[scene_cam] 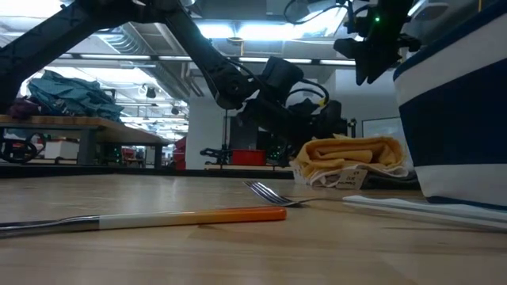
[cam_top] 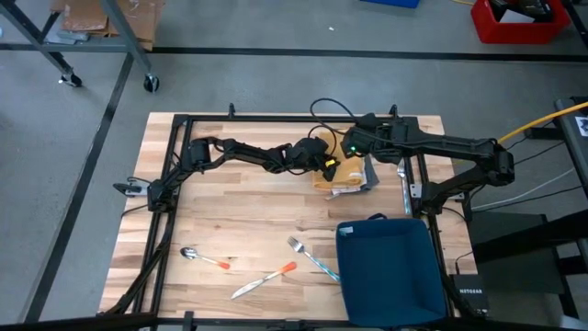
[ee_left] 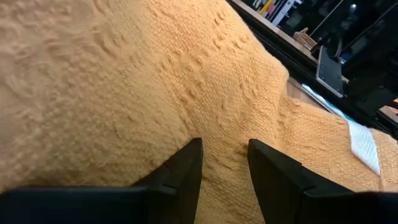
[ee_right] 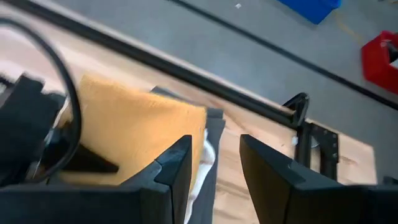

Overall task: Fold towel
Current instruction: Move the stacked towels to the center of the table

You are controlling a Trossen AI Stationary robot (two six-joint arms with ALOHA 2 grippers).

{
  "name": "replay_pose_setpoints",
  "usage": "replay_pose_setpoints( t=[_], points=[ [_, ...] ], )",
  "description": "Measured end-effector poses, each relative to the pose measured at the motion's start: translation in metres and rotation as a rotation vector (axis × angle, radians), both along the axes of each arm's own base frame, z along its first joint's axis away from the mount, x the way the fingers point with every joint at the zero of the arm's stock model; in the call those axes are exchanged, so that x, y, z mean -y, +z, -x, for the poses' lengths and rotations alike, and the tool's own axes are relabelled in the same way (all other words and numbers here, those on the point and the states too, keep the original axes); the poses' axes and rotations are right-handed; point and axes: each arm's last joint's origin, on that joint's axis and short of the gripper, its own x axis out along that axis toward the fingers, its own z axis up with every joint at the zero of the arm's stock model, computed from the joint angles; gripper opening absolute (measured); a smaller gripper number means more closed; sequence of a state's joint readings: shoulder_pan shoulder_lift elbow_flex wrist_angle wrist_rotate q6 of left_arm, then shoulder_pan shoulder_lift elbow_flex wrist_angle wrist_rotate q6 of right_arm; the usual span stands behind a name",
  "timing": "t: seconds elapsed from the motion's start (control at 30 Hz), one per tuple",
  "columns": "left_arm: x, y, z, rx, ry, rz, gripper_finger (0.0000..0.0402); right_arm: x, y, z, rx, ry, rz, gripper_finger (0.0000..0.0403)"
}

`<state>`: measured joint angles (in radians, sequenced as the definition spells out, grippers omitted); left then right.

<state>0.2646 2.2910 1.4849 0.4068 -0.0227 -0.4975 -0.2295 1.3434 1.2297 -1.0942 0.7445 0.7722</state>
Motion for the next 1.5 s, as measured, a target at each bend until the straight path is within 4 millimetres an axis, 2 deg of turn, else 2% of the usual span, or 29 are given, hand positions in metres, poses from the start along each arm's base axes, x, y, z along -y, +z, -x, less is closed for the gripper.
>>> replay_pose_setpoints(
  t=[0.23,0.33,0.47,0.63,0.77,1.0,1.17,1.37,1.5],
  points=[
    [0.001,-0.007,0.004,-0.082,0.022,0.068,0.0125,-0.001,-0.004,-0.001,0.010,0.114,-0.213,0.0137],
    [0.002,-0.009,0.006,-0.120,0.021,0.075,0.0125,0.003,-0.005,0.001,-0.030,0.144,-0.230,0.0137],
    [0.003,-0.008,0.009,-0.165,0.012,0.092,0.0125,0.016,-0.005,0.006,-0.033,0.096,-0.230,0.0137],
    [0.004,0.002,0.020,-0.290,-0.022,0.073,0.0125,0.030,-0.006,0.014,-0.038,0.030,-0.236,0.0137],
    [0.008,0.016,0.035,-0.443,-0.086,0.025,0.0125,0.034,-0.006,0.015,-0.032,0.011,-0.236,0.0137],
    [0.018,0.042,0.068,-0.699,-0.178,0.014,0.0125,0.035,-0.004,0.011,-0.020,0.056,-0.211,0.0137],
    [0.026,0.050,0.088,-0.857,-0.215,0.054,0.0125,0.038,-0.001,0.005,0.033,0.088,-0.174,0.0137],
    [0.029,0.049,0.098,-0.956,-0.235,0.082,0.0125,0.042,0.006,-0.007,0.165,0.104,-0.117,0.0137],
    [0.033,0.057,0.102,-0.969,-0.264,0.065,0.0125,0.046,0.004,-0.016,0.199,0.123,-0.091,0.0137]
  ],
)
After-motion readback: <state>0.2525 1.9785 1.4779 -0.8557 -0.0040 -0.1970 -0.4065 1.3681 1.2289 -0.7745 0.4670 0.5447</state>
